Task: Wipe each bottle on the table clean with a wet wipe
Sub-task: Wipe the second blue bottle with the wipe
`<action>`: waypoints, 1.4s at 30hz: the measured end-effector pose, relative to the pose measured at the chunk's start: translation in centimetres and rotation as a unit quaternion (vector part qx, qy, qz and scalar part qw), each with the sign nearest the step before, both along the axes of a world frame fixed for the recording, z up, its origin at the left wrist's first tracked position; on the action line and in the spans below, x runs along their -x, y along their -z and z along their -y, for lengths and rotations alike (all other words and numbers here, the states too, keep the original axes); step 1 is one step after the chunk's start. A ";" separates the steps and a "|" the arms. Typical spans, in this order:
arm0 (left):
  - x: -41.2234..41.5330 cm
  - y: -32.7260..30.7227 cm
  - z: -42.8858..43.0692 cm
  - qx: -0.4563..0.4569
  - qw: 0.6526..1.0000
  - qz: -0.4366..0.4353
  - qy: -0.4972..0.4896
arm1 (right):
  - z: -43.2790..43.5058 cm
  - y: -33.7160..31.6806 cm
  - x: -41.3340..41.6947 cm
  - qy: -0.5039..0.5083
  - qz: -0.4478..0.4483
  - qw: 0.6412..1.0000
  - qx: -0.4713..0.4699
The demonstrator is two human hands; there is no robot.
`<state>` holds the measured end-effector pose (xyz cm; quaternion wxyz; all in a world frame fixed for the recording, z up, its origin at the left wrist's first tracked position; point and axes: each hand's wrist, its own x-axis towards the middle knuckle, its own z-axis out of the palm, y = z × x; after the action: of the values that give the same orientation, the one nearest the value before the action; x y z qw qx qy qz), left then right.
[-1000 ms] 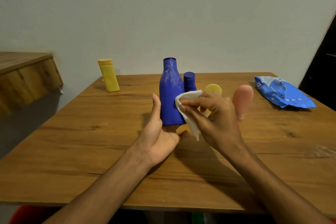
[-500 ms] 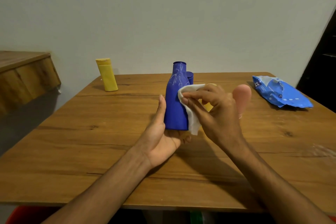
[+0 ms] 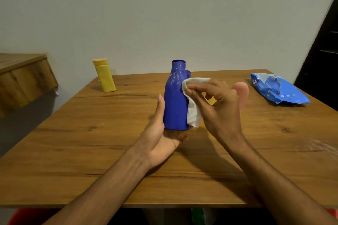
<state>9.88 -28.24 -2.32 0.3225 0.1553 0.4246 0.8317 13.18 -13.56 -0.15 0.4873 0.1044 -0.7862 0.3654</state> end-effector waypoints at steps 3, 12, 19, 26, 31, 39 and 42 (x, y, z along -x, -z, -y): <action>0.1 0.0 0.0 -0.010 1.000 0.009 -0.002 | 0.3 0.6 0.0 -0.030 0.019 0.999 -0.021; -0.2 0.0 0.0 -0.007 1.000 -0.005 0.016 | 0.2 0.6 -0.1 -0.019 0.010 0.999 -0.031; -0.4 0.1 -0.1 -0.006 1.000 -0.018 0.021 | 0.0 0.4 -0.2 0.002 -0.007 1.000 -0.017; -0.5 0.1 0.1 0.005 0.999 -0.033 0.031 | 0.0 0.2 0.2 0.008 -0.022 1.000 -0.008; -0.2 0.2 0.1 0.000 0.999 -0.027 0.037 | 0.2 0.5 0.3 0.000 -0.018 0.998 -0.064; -0.5 0.2 -0.1 0.011 0.998 -0.043 0.036 | 0.3 0.2 -0.2 0.066 -0.031 0.991 -0.111; -0.7 0.3 0.0 0.017 0.998 -0.051 0.042 | 0.1 -0.1 -0.3 0.066 -0.041 0.996 -0.044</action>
<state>10.55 -28.28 -2.61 0.3376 0.2097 0.4478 0.8009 13.45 -13.68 -0.08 0.5373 0.0887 -0.7859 0.2929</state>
